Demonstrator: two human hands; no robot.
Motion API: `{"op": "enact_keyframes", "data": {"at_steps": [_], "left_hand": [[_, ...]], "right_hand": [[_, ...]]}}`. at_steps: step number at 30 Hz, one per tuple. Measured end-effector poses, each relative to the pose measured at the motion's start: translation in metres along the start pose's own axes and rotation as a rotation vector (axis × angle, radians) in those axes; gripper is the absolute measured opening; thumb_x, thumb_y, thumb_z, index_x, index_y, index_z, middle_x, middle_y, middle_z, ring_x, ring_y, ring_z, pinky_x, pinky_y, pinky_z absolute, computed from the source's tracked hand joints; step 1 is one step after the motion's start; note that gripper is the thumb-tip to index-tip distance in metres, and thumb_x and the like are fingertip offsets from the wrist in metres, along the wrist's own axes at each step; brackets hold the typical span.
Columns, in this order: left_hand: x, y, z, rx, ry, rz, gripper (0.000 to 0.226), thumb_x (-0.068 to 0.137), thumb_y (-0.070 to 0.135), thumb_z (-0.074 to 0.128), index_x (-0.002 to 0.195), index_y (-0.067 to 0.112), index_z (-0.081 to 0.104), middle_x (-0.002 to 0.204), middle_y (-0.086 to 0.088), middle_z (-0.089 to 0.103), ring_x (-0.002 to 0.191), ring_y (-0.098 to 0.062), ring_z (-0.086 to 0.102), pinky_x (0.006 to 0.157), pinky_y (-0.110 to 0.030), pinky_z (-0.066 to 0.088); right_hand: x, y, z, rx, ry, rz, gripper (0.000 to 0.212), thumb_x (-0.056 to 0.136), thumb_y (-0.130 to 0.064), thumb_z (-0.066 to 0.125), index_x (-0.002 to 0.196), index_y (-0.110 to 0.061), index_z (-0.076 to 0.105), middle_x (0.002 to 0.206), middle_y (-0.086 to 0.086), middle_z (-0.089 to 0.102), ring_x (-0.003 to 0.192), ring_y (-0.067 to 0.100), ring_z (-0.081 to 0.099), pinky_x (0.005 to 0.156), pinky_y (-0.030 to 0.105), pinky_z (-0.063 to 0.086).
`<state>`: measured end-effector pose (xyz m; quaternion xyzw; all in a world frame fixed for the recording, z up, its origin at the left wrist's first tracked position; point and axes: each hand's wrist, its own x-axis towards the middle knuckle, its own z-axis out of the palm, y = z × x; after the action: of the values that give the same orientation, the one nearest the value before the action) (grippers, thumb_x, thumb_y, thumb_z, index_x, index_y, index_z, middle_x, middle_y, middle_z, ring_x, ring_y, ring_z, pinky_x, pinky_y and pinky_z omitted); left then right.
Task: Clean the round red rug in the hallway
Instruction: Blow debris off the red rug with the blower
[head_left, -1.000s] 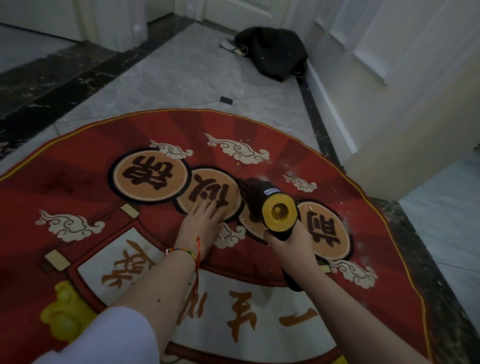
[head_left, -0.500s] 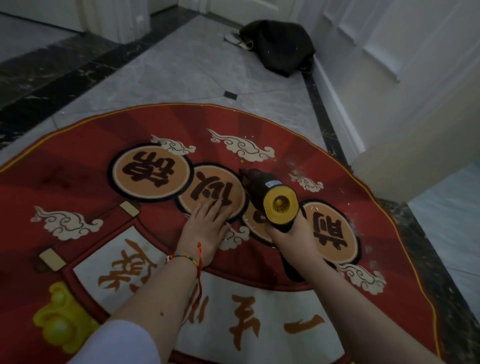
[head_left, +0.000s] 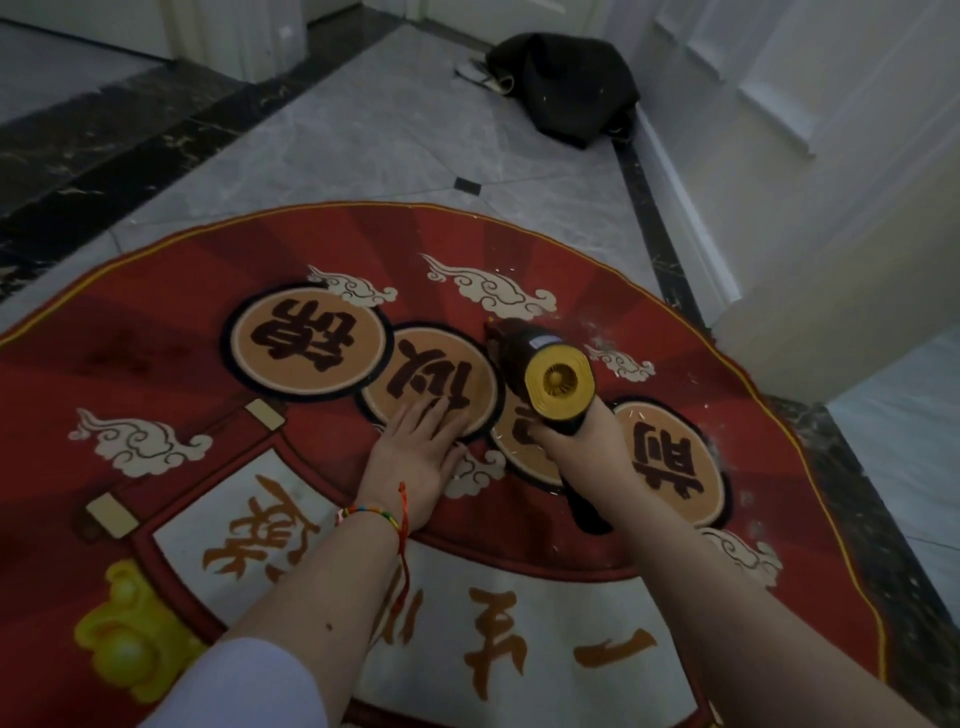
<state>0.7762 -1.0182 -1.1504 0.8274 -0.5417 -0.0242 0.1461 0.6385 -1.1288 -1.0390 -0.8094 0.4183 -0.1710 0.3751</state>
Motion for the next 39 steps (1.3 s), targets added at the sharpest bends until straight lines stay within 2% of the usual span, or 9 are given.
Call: {"op": "enact_keyframes", "data": {"at_steps": [4, 7, 12, 17, 20, 23, 29, 33, 39], "left_hand": [[0.002, 0.004, 0.0, 0.031, -0.04, -0.011, 0.049, 0.102, 0.042, 0.019, 0.149, 0.028, 0.024, 0.157, -0.001, 0.02, 0.146, -0.022, 0.011, 0.118, -0.036, 0.008], [0.0, 0.01, -0.004, 0.072, -0.019, 0.006, 0.048, 0.103, 0.033, 0.03, 0.15, 0.024, 0.023, 0.156, -0.006, 0.025, 0.144, -0.026, 0.018, 0.117, -0.038, 0.013], [0.005, 0.016, -0.007, 0.11, -0.092, 0.197, 0.059, 0.1, 0.01, 0.035, 0.152, 0.024, 0.01, 0.16, -0.002, 0.006, 0.146, -0.022, 0.007, 0.118, -0.034, 0.008], [0.004, 0.01, -0.005, 0.017, -0.05, 0.272, 0.059, 0.084, 0.005, 0.044, 0.142, 0.018, 0.043, 0.145, -0.01, 0.044, 0.131, -0.032, 0.045, 0.103, -0.043, 0.04], [0.002, 0.01, -0.004, 0.026, -0.093, 0.257, 0.062, 0.094, 0.004, 0.041, 0.15, 0.024, 0.023, 0.156, -0.005, 0.022, 0.144, -0.026, 0.022, 0.115, -0.037, 0.021], [0.003, 0.016, -0.009, 0.076, -0.087, 0.212, 0.062, 0.099, 0.008, 0.035, 0.152, 0.027, 0.01, 0.159, 0.001, 0.008, 0.146, -0.02, 0.006, 0.118, -0.032, 0.009], [0.0, 0.032, -0.005, -0.066, 0.035, 0.116, 0.052, 0.089, -0.001, 0.049, 0.14, 0.013, 0.045, 0.146, -0.014, 0.04, 0.137, -0.033, 0.033, 0.11, -0.043, 0.029], [-0.002, 0.033, 0.001, -0.043, 0.001, 0.097, 0.054, 0.08, -0.002, 0.058, 0.133, 0.008, 0.053, 0.136, -0.019, 0.052, 0.126, -0.039, 0.047, 0.103, -0.049, 0.037], [-0.004, 0.034, 0.0, 0.005, 0.073, 0.114, 0.055, 0.067, 0.0, 0.069, 0.121, 0.011, 0.064, 0.124, -0.012, 0.062, 0.113, -0.032, 0.06, 0.091, -0.046, 0.049]], "right_hand": [[-0.041, 0.018, -0.021, 0.009, 0.032, 0.006, 0.033, 0.08, -0.015, 0.07, 0.109, -0.018, 0.056, 0.095, -0.004, 0.063, 0.082, 0.005, 0.057, 0.057, 0.006, 0.039], [-0.061, 0.028, -0.033, -0.001, 0.066, 0.003, 0.026, 0.08, -0.006, 0.068, 0.099, -0.019, 0.056, 0.082, -0.005, 0.062, 0.07, 0.002, 0.055, 0.053, 0.008, 0.041], [-0.05, 0.024, -0.036, -0.004, 0.097, 0.008, 0.024, 0.082, -0.012, 0.068, 0.101, -0.017, 0.056, 0.082, -0.005, 0.06, 0.07, 0.003, 0.053, 0.049, 0.007, 0.037], [-0.018, 0.019, -0.027, 0.057, 0.096, 0.05, 0.035, 0.081, -0.015, 0.069, 0.113, -0.016, 0.056, 0.1, 0.002, 0.064, 0.092, 0.019, 0.061, 0.059, 0.017, 0.039], [-0.028, 0.022, -0.027, 0.062, 0.124, 0.065, 0.038, 0.082, -0.016, 0.07, 0.116, -0.019, 0.054, 0.1, -0.003, 0.062, 0.091, 0.012, 0.057, 0.065, 0.016, 0.041], [-0.055, 0.037, -0.028, 0.009, 0.145, 0.023, 0.03, 0.079, -0.013, 0.07, 0.105, -0.016, 0.057, 0.084, -0.009, 0.058, 0.075, 0.003, 0.053, 0.053, 0.005, 0.036], [-0.045, 0.037, -0.033, 0.01, 0.151, 0.042, 0.036, 0.081, -0.013, 0.07, 0.113, -0.015, 0.055, 0.092, -0.006, 0.06, 0.082, 0.006, 0.055, 0.056, 0.006, 0.037], [-0.01, 0.029, -0.029, 0.048, 0.126, 0.101, 0.045, 0.081, -0.016, 0.071, 0.122, -0.014, 0.053, 0.112, 0.005, 0.063, 0.103, 0.023, 0.059, 0.074, 0.026, 0.042], [-0.044, 0.041, -0.034, 0.03, 0.143, 0.072, 0.045, 0.079, -0.013, 0.071, 0.121, -0.014, 0.055, 0.105, -0.002, 0.062, 0.097, 0.013, 0.057, 0.071, 0.021, 0.041]]}}
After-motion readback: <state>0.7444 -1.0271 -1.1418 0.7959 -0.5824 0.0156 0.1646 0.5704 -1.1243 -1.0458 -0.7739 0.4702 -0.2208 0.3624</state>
